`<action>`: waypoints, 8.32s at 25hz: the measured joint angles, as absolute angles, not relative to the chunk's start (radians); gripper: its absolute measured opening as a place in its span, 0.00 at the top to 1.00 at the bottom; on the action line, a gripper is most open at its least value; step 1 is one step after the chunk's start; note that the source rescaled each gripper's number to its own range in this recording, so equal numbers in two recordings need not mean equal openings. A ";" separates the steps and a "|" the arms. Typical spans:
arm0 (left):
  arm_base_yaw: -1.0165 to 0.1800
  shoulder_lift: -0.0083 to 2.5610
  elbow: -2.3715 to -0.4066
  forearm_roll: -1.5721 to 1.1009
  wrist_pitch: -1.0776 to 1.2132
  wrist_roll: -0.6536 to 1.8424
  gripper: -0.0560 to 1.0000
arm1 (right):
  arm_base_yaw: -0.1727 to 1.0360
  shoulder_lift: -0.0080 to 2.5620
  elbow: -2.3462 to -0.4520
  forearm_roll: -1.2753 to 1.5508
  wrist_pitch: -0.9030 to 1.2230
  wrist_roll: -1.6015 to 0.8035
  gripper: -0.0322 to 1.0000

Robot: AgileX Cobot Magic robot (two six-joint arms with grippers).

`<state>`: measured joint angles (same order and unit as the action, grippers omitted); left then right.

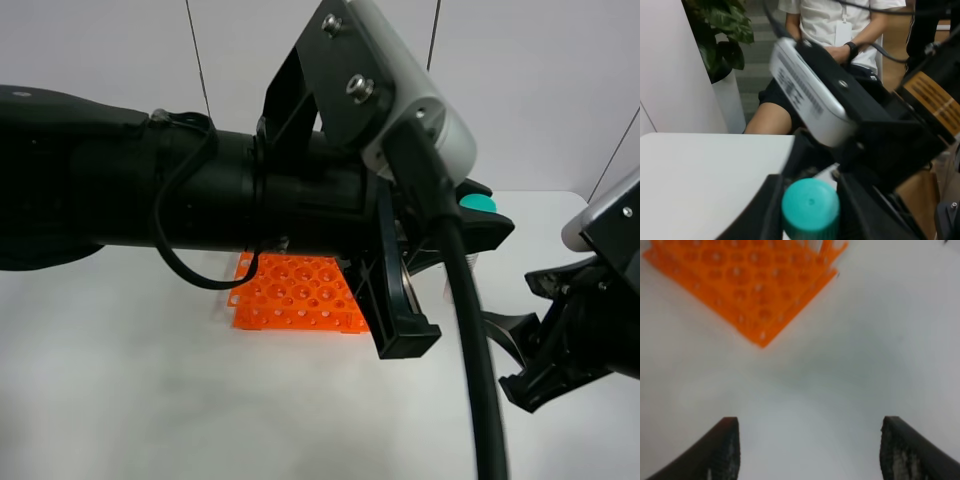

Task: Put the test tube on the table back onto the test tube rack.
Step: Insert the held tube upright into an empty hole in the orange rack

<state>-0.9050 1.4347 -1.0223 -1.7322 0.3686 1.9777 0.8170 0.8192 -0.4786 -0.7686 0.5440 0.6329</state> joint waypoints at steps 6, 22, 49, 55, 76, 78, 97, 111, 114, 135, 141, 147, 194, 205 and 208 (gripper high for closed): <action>-0.905 1.435 -1.022 -1.732 0.371 1.978 0.95 | 0.769 0.844 -0.526 -0.882 0.589 0.722 0.17; -0.905 1.435 -1.022 -1.732 0.371 1.978 0.95 | 0.220 0.845 -0.530 -0.543 0.446 0.602 0.27; -0.905 1.435 -1.022 -1.732 0.371 1.975 0.95 | 0.104 0.845 -0.531 -0.151 0.515 0.309 0.28; -0.905 1.435 -1.022 -1.732 0.371 1.975 0.95 | 0.104 0.845 -0.531 -0.176 0.520 0.310 0.28; -0.905 1.435 -1.022 -1.732 0.371 1.967 0.95 | 0.073 0.845 -0.531 -0.190 0.578 0.372 0.32; -0.905 1.435 -1.022 -1.732 0.371 1.967 0.95 | 0.045 0.845 -0.531 -0.179 0.578 0.372 0.36; -0.905 1.435 -1.022 -1.732 0.371 1.966 0.95 | 0.003 0.845 -0.599 0.013 0.816 0.086 0.40; -0.905 1.435 -1.022 -1.732 0.371 1.966 0.95 | 0.003 0.845 -0.607 0.007 1.162 0.083 0.40; -0.905 1.435 -1.022 -1.732 0.371 1.966 0.95 | 0.003 0.840 -0.607 0.007 1.209 0.083 0.40; -0.905 1.435 -0.994 -1.732 0.381 1.966 0.95 | 0.003 0.318 -0.544 -0.012 1.159 0.083 0.40; -0.905 1.435 -0.994 -1.732 0.391 1.966 0.95 | 0.003 0.232 -0.532 -0.017 1.100 0.083 0.40; -0.905 1.435 -0.994 -1.732 0.393 1.966 0.95 | 0.003 0.142 -0.497 -0.030 1.032 0.079 0.40; -0.925 1.435 -1.052 -1.238 0.229 1.477 0.95 | 0.003 -0.006 -0.497 -0.042 1.027 0.071 0.40; -0.925 1.435 -1.052 -0.438 0.050 0.530 0.95 | 0.003 -0.006 -0.497 -0.042 1.027 0.071 0.40; -0.925 1.435 -1.052 -0.231 0.018 0.278 0.95 | 0.003 -0.006 -0.497 -0.042 1.027 0.071 0.40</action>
<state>-0.9249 1.4347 -1.0523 -0.2314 0.0177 0.2776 0.0029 -0.0063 -0.4965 -0.0419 1.0270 0.0707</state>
